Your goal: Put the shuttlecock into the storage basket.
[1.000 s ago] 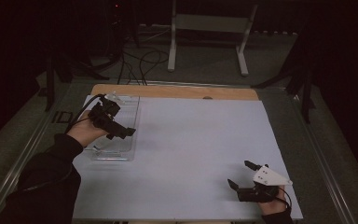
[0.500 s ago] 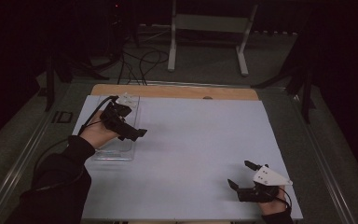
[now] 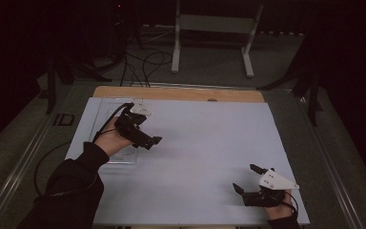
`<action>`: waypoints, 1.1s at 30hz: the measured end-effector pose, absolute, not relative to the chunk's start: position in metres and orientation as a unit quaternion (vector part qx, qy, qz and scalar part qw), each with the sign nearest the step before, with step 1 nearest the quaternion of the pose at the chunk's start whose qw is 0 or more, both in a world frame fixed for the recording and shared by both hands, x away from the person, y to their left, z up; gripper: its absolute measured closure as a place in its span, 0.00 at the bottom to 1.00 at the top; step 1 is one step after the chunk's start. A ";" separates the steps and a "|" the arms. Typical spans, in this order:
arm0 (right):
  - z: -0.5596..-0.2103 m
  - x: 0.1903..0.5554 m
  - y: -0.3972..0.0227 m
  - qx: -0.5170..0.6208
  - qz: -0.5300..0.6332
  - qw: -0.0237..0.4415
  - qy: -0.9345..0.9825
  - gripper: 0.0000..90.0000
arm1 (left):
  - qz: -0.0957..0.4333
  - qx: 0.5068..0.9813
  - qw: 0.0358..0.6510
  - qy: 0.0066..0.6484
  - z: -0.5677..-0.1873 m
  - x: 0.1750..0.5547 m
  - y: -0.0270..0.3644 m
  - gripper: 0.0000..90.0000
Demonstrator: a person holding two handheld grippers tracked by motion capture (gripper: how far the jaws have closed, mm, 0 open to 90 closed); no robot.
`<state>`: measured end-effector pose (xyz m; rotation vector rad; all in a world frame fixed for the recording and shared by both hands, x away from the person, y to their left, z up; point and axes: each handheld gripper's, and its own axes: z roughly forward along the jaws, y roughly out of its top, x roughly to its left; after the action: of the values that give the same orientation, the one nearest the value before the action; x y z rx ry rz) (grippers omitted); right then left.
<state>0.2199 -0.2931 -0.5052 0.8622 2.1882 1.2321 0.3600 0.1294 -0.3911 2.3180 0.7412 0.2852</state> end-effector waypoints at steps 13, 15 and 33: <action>-0.506 0.220 -0.293 0.315 0.451 0.238 0.801 0.11 | 0.095 0.896 0.344 0.263 -0.407 0.352 0.106 0.00; -0.506 0.220 -0.293 0.316 0.451 0.237 0.800 0.11 | 0.096 0.898 0.345 0.257 -0.410 0.350 0.103 0.00; -0.506 0.221 -0.293 0.316 0.452 0.235 0.801 0.11 | 0.068 0.896 0.370 0.236 -0.437 0.345 0.081 0.00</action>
<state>0.2207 -0.2929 -0.5063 0.8664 2.1962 1.2390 0.3453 0.0808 -0.4372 2.2984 0.6064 0.1748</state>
